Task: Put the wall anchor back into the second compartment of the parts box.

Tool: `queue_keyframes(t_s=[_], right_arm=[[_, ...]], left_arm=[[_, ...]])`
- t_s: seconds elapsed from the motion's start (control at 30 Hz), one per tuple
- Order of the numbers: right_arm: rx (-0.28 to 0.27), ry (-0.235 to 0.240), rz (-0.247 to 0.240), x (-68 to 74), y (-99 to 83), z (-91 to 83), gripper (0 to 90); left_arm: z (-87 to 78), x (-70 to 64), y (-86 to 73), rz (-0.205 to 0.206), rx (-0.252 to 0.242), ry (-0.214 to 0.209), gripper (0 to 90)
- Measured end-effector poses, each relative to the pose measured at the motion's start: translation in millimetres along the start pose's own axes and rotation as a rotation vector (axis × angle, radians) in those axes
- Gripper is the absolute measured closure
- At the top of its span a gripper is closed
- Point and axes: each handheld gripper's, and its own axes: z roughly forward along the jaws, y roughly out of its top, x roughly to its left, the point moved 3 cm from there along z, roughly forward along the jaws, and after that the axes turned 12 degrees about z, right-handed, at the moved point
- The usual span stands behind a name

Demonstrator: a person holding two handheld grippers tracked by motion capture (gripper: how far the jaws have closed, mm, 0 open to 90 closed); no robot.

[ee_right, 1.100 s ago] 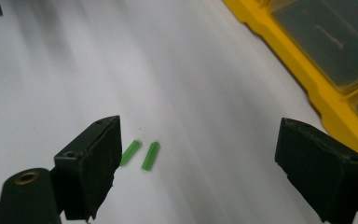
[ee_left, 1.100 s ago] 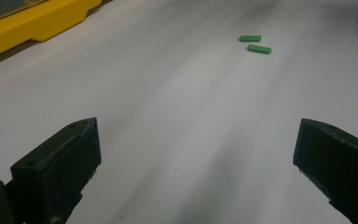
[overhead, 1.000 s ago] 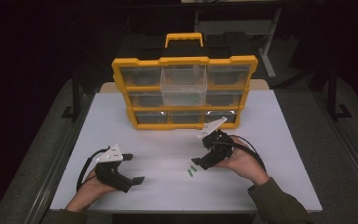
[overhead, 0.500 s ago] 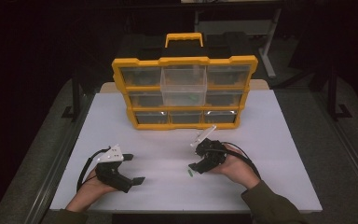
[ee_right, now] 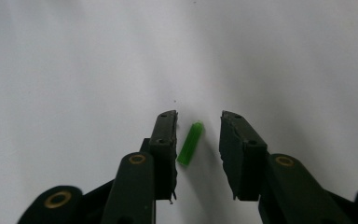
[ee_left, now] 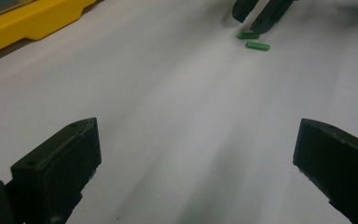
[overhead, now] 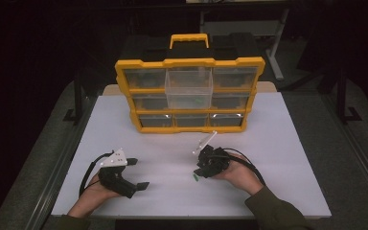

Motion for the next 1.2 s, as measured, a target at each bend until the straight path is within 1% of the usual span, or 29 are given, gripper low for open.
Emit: queue_keyframes(t_s=[0.07, 0.13, 0.23, 0.27, 0.3, 0.5, 0.73, 0.9, 1.03, 1.2], right_arm=[[0.010, 0.004, 0.005, 1.2, -0.4, 1.2, 70.3], [0.012, 0.005, -0.006, 1.1, -0.3, 3.0, 72.8], [0.029, 0.010, -0.004, 1.6, -0.8, 5.2, 75.7], [0.030, 0.004, -0.012, 1.4, -0.8, 5.5, 76.9], [0.036, 0.004, -0.007, 1.8, -1.1, 5.7, 77.6], [0.032, -0.010, -0.021, 1.7, -1.0, 6.2, 82.6], [0.036, -0.007, -0.016, 1.4, -1.0, 6.1, 83.6], [0.040, 0.016, -0.012, -1.3, -1.0, 4.2, 84.0], [0.028, 0.046, 0.023, -5.7, -0.4, -1.9, 83.9], [0.027, 0.070, 0.036, -10.8, 1.3, -12.3, 83.9]], left_arm=[[-0.1, 0.0, 0.1, 0.001, 0.000, 0.000, 0.7], [0.0, -0.1, 0.0, 0.001, 0.001, 0.000, 0.7], [0.0, -0.1, 0.0, 0.001, 0.001, 0.000, 0.7], [0.0, -0.1, 0.0, 0.001, 0.000, 0.000, 0.7], [0.0, 0.0, 0.0, 0.000, 0.000, 0.001, 0.7], [0.0, -0.1, 0.0, 0.002, 0.001, 0.001, 0.7], [-0.2, -0.1, 0.0, 0.003, 0.001, 0.002, 0.7], [-0.4, -0.1, 0.0, 0.003, 0.001, 0.001, 0.7], [-0.5, -0.4, 0.3, 0.002, -0.002, 0.001, 0.7], [-0.3, -0.7, 0.3, 0.004, -0.002, 0.000, 0.7]])
